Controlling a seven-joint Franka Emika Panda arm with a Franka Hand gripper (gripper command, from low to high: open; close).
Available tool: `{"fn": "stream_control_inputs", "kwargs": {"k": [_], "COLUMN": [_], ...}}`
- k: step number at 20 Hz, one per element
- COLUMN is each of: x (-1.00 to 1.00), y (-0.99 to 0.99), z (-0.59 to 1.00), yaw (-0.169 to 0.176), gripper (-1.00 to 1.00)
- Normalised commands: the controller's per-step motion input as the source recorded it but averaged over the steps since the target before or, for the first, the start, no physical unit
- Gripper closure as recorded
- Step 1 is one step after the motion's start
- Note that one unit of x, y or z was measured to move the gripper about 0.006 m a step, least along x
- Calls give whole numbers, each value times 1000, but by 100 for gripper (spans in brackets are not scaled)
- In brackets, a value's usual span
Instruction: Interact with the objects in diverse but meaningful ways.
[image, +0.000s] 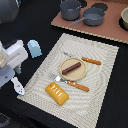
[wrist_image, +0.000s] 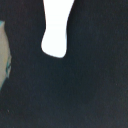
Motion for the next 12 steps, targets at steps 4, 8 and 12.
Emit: {"fn": "stream_control_inputs", "kwargs": {"k": [4, 8, 12], "x": [324, 39, 99], "y": [240, 81, 8], "z": [-61, -301, -356], "yaw": [-24, 0, 0], "gripper": [-100, -100, -100]}}
